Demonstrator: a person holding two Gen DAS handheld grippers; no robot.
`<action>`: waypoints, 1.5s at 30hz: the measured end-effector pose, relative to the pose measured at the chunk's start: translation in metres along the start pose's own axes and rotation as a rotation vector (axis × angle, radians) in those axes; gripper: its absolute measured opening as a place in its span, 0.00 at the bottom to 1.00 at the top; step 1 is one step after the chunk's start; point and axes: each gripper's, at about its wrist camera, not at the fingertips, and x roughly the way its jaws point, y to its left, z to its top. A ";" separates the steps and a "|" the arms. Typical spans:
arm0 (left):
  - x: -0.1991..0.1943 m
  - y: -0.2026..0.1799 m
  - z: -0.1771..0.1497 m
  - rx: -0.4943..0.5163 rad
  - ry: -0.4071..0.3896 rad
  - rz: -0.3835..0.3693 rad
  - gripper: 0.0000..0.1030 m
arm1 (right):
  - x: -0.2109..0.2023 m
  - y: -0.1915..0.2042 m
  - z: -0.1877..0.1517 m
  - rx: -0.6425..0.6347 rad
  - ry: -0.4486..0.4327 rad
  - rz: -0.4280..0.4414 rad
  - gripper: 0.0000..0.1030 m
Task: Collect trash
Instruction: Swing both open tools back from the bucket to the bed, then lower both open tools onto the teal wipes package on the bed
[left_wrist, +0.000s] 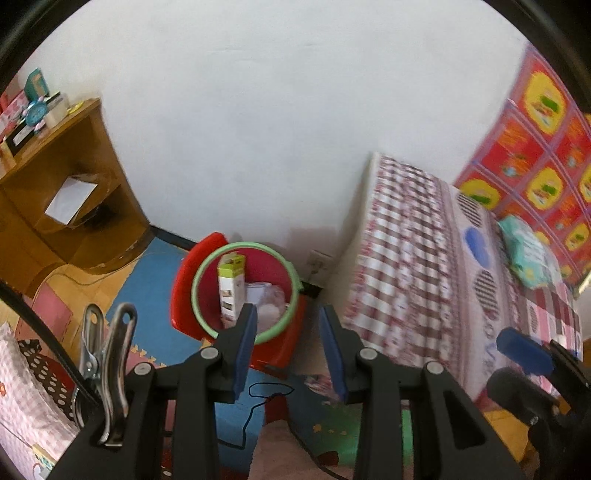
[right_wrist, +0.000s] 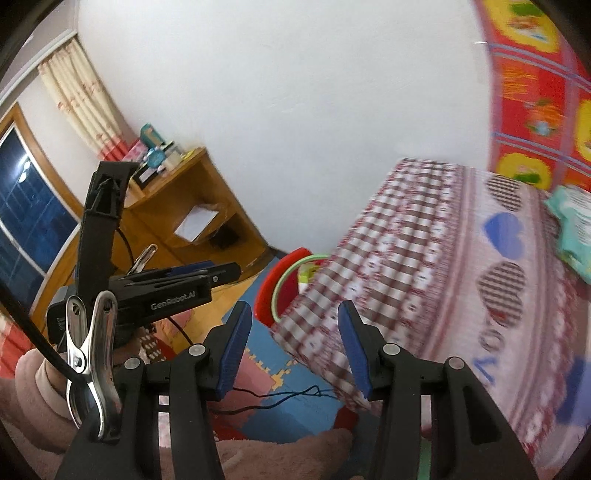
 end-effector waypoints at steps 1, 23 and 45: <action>-0.003 -0.006 -0.002 0.008 -0.002 -0.006 0.36 | -0.009 -0.005 -0.004 0.011 -0.010 -0.007 0.48; -0.043 -0.202 -0.060 0.262 0.000 -0.195 0.36 | -0.177 -0.129 -0.092 0.290 -0.164 -0.261 0.48; 0.000 -0.355 0.004 0.408 -0.026 -0.304 0.36 | -0.214 -0.275 -0.053 0.452 -0.234 -0.415 0.48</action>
